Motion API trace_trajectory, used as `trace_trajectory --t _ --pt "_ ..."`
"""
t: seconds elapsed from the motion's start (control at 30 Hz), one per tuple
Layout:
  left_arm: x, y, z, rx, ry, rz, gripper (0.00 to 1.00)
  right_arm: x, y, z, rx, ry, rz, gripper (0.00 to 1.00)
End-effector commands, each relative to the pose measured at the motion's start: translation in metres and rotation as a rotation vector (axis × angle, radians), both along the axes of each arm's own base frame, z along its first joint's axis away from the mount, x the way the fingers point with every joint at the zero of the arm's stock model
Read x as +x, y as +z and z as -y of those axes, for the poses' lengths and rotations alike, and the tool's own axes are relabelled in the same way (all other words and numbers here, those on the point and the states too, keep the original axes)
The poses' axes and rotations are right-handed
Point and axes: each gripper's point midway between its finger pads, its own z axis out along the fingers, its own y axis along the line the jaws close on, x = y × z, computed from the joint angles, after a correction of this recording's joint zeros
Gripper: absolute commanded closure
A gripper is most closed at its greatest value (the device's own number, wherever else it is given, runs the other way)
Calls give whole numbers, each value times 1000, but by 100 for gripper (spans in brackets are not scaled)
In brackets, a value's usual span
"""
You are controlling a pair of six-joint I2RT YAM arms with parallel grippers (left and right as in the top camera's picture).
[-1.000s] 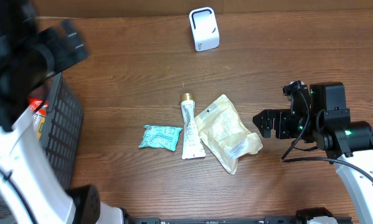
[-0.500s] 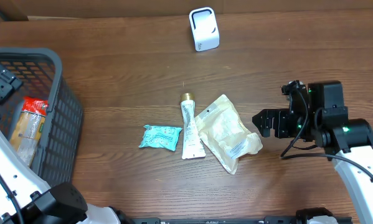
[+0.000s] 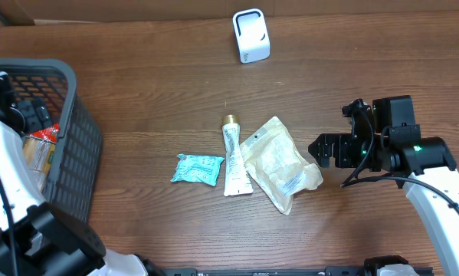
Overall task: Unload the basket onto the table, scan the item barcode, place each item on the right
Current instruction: 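Return the left gripper into the basket toward the spaghetti package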
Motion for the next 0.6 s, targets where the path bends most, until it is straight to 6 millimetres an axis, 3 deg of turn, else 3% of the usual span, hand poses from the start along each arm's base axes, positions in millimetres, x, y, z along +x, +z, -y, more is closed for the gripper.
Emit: trace_trajectory --t 0.0,0.27,0.43,0.57 --pt "1 -27 -3 17 -100 -82 2 4 6 -2 2 6 16 0" --pt "6 -89 -4 -54 -214 -203 2 3 5 -2 2 6 8 0" --pt "19 -106 -10 -55 -222 -179 3 3 5 -2 2 6 7 0" --pt "16 -121 -16 -66 -210 -203 3 3 5 -2 4 2 4 0"
